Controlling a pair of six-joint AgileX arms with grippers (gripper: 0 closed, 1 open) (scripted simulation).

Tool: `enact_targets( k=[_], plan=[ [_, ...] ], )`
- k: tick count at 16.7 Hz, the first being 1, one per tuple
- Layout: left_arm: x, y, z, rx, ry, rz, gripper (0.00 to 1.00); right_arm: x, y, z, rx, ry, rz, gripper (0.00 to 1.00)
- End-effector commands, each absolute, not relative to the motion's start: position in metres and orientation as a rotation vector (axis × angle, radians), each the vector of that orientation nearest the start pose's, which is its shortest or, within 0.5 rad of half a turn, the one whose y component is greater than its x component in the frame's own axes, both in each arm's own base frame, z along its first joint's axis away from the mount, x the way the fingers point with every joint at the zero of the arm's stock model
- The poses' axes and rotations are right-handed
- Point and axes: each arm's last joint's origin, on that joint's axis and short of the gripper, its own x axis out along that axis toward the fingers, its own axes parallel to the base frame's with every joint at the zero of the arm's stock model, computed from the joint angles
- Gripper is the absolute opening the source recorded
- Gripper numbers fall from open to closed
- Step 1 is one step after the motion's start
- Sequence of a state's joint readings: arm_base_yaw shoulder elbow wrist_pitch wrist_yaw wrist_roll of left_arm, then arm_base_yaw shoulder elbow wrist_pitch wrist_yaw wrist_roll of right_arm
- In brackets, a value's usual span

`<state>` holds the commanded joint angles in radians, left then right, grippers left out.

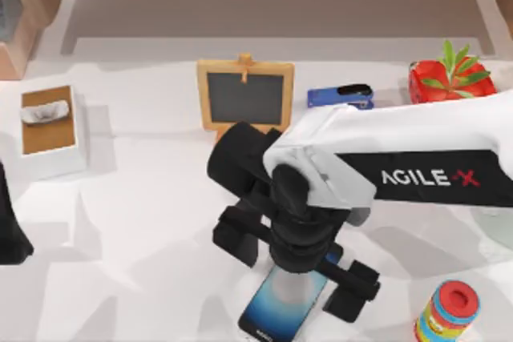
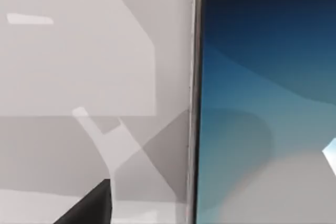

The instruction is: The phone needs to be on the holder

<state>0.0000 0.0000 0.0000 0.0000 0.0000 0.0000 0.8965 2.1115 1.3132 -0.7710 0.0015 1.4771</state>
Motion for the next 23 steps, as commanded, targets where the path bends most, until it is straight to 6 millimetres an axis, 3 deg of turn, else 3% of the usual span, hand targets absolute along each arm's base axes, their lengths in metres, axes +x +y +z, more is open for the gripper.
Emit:
enact_targets(
  k=[3, 16, 23],
  plan=[
    [0.1057, -0.0012, 0.16, 0.0, 0.0, 0.0, 1.0, 0.2324, 0.2953, 0.0933, 0.45, 1.524, -0.447, 1.0],
    [0.1057, -0.0012, 0.16, 0.0, 0.0, 0.0, 1.0, 0.2324, 0.2953, 0.0933, 0.45, 1.524, -0.447, 0.02],
    [0.1057, -0.0012, 0.16, 0.0, 0.0, 0.0, 1.0, 0.2324, 0.2953, 0.0933, 0.45, 1.524, -0.447, 0.0]
  ],
)
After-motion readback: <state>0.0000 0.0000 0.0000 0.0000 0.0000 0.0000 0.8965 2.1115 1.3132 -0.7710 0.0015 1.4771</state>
